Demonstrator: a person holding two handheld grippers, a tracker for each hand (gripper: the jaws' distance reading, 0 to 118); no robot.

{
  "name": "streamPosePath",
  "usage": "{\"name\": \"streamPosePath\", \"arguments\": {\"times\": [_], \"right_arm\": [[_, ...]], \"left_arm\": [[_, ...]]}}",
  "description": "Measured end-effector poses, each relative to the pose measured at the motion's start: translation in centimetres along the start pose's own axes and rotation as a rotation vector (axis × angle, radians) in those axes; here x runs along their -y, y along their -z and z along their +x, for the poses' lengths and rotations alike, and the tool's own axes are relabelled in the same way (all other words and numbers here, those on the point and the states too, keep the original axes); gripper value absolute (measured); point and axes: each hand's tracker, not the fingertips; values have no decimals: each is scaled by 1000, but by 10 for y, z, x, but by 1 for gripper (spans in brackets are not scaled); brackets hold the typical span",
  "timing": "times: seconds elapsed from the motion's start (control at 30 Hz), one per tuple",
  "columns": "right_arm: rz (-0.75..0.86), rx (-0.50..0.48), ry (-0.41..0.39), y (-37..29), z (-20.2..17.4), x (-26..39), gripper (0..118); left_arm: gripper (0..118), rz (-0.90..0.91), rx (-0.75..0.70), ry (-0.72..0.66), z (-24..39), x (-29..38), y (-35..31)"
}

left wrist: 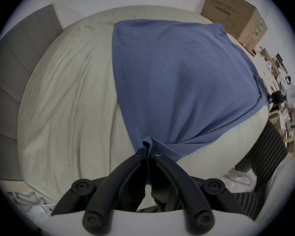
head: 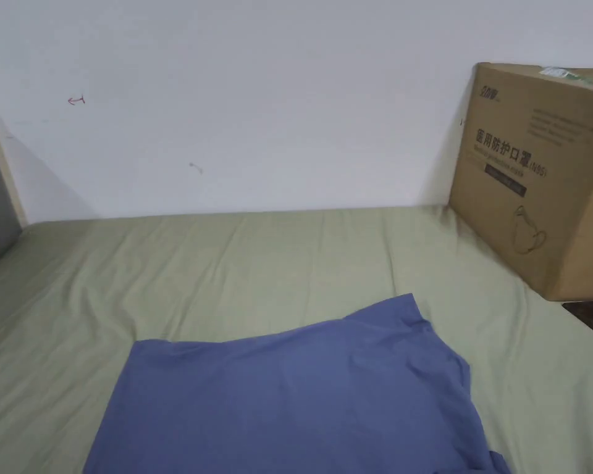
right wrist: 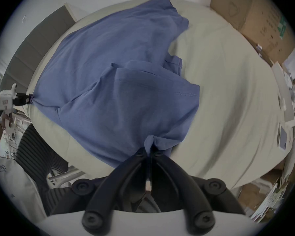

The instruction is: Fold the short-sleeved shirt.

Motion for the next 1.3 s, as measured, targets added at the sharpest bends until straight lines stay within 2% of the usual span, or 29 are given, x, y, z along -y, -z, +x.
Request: {"name": "streamPosePath", "arguments": {"times": [0.07, 0.2, 0.23, 0.27, 0.33, 0.37, 0.4, 0.43, 0.47, 0.5, 0.53, 0.57, 0.6, 0.67, 0.77, 0.87, 0.9, 0.97, 1.0, 1.07, 1.1, 1.13, 1.2, 1.23, 1.3], "right_arm": [[-50, -11, 35, 2, 3, -1, 2], [-73, 1, 47, 8, 2, -11, 3], [-82, 5, 53, 10, 1, -13, 11], [-90, 7, 63, 13, 2, -15, 13], [-120, 1, 135, 10, 2, -18, 15], [-134, 10, 177, 6, 1, -22, 18], [-153, 1, 193, 1, -1, -23, 27], [-157, 3, 184, -4, -4, -27, 52], [-173, 23, 180, -9, -9, -30, 80], [-190, 76, 157, -16, -14, -33, 102], [-170, 95, 130, -27, -20, -38, 108], [-131, 88, 108, -37, -24, -42, 108], [-76, 79, 97, -48, -30, -47, 108], [63, 57, 103, -71, -40, -55, 108], [351, -7, 119, -101, -62, -56, 107], [742, -90, 69, -125, -90, -37, 105], [896, -83, 83, -130, -99, -27, 105], [1073, -53, 76, -136, -120, -11, 101], [1145, -16, 85, -137, -130, -6, 90], [1233, 90, 115, -136, -148, 0, 18], [1232, 115, 126, -136, -153, 1, 5], [1226, 103, 137, -135, -155, 2, 5], [1203, 5, 169, -132, -153, 0, 3], [1189, -11, 171, -132, -152, 0, 2], [1184, 4, 162, -136, -149, 2, 2]], "left_arm": [[3, -32, -7, 34, 1, 0, 0], [5, -93, 10, 20, 0, -11, 9], [13, -111, 15, 10, 0, -15, 12], [13, -125, 22, -11, -1, -17, 14], [18, -138, 46, -77, -5, -21, 16], [20, -149, 60, -112, -5, -21, 11], [26, -177, 91, -148, -7, -25, 7], [49, -214, 127, -171, -8, -29, 3], [80, -252, 138, -183, -6, -32, 0], [106, -287, 140, -183, -2, -31, -12], [111, -251, 136, -157, 1, -36, -25], [105, -222, 136, -129, 4, -40, -35], [104, -187, 135, -126, 6, -45, -44], [104, -77, 151, -187, -3, -54, -63], [104, 208, 204, -327, -2, -60, -94], [97, 612, 114, -300, 26, -48, -129], [92, 760, 38, -272, 38, -39, -136], [77, 957, -64, -231, 62, -25, -147], [68, 1027, -101, -213, 72, -21, -152], [29, 1113, -138, -201, 89, -13, -154], [2, 1126, -147, -208, 96, -12, -156], [0, 1128, -162, -219, 100, -11, -158], [0, 1145, -145, -227, 101, -5, -157], [0, 1141, -96, -222, 98, -5, -160], [0, 1077, -145, -208, 94, -12, -160]]}}
